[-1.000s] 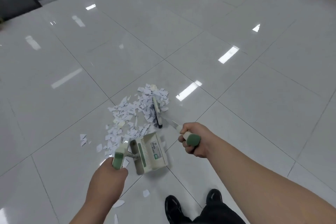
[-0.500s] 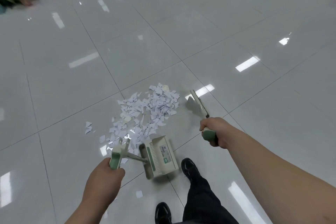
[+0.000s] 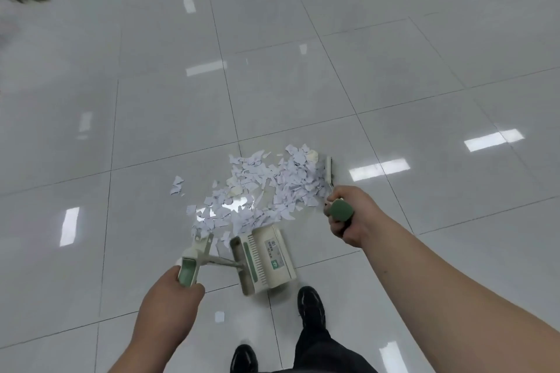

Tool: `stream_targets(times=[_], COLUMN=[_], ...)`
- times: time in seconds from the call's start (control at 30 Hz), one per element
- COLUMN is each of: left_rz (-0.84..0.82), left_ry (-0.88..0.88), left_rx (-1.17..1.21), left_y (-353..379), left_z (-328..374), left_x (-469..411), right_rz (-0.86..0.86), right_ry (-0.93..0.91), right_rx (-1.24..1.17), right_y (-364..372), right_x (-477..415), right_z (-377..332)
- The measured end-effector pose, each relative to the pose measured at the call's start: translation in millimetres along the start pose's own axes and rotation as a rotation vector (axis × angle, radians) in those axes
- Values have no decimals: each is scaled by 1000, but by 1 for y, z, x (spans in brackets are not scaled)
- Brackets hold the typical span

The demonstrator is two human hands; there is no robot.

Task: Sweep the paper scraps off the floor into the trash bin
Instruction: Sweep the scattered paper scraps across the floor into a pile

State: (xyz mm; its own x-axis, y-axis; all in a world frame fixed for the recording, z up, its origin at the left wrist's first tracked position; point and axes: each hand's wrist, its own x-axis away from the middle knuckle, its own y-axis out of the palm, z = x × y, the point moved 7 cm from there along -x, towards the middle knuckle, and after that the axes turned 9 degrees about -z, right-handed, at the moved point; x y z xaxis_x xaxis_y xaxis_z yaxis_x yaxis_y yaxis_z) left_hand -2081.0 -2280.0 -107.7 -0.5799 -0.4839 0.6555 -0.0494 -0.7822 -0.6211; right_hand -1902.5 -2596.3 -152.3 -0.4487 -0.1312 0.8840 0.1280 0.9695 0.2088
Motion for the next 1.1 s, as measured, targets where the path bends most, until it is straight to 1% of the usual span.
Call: stream_targets(times=[0.07, 0.13, 0.3, 0.47, 0.53, 0.6, 0.8, 0.97, 1.1], left_rz=[22, 50, 95, 143, 156, 167, 173, 189, 203], left_ry=[-28, -40, -64, -113, -145, -175, -235, -259, -258], left_rx=[33, 53, 74, 78, 95, 131, 210, 239, 267], left_y=[3, 6, 10, 5, 3, 3, -1, -9, -19], left_z=[4, 9, 16, 6, -5, -18, -48, -78, -98], left_x=[1, 5, 13, 18, 22, 24, 36, 49, 56], right_rz=[-3, 1, 15, -35, -51, -108, -260, -338, -282], right_ry=[3, -5, -30, -45, -8, 32, 137, 182, 157], right_rx=[-32, 22, 301, 610, 723, 827, 1049, 1089, 1018], right_y=[-5, -10, -5, 10, 18, 30, 61, 81, 82], right_x=[1, 2, -16, -48, -57, -61, -50, -33, -22], right_z=[-21, -37, -62, -85, -77, -59, 15, 49, 52])
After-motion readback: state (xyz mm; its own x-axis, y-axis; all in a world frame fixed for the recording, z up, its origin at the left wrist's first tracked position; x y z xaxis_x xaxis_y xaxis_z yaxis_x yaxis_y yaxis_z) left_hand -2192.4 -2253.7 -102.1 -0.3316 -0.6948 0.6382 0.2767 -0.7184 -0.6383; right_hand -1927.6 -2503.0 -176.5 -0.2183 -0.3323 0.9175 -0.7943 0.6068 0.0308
